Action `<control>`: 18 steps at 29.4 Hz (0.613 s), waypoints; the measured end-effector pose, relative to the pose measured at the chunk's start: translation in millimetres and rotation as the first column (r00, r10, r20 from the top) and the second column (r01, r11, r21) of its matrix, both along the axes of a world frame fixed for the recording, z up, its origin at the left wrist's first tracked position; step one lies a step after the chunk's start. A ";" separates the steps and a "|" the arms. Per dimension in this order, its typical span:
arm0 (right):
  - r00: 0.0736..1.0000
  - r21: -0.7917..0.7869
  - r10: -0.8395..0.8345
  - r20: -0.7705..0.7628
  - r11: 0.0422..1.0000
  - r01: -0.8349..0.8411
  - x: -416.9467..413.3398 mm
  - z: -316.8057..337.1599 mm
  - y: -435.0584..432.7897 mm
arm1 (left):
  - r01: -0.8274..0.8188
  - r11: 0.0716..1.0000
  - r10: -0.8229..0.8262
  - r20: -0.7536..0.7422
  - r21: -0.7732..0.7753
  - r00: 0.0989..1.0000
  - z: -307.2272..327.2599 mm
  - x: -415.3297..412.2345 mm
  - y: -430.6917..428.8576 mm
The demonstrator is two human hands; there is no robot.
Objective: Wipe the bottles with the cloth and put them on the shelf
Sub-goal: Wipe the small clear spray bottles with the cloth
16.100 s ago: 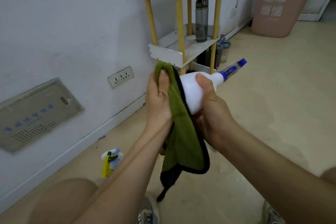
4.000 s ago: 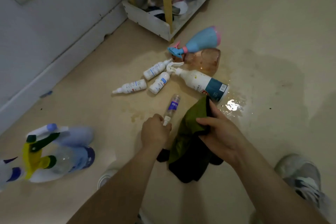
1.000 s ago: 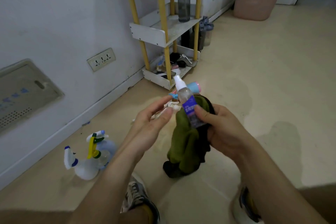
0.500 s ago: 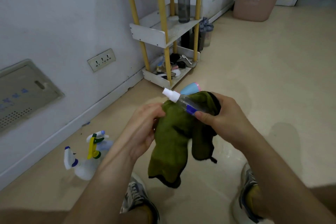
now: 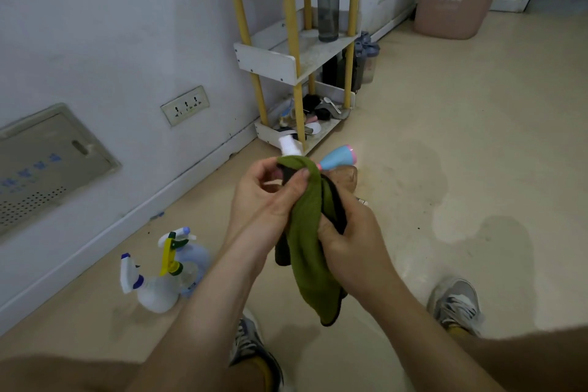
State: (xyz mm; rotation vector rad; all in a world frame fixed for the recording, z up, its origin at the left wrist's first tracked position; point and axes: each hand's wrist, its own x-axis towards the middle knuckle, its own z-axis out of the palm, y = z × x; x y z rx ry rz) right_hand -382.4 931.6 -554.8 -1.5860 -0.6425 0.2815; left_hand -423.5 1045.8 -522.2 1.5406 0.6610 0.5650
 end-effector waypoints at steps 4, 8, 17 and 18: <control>0.995 -0.070 -0.007 0.104 0.997 0.015 -12.5 -1.9 6.6 | -0.072 0.982 0.080 0.039 -0.176 0.996 -3.6 4.3 -18.4; 0.997 -0.094 0.051 0.062 0.995 -0.045 -15.2 3.3 4.1 | -0.157 0.987 0.156 -0.048 -0.017 0.987 -1.1 6.5 -14.5; 0.989 -0.170 0.092 0.112 0.983 -0.072 -14.5 1.2 0.1 | 0.025 0.977 -0.032 -0.032 -0.210 0.999 5.6 2.2 -14.4; 0.990 -0.163 0.061 0.127 0.986 -0.039 -13.8 0.6 0.5 | 0.152 0.957 -0.154 0.011 -0.249 0.988 2.8 -0.8 -13.4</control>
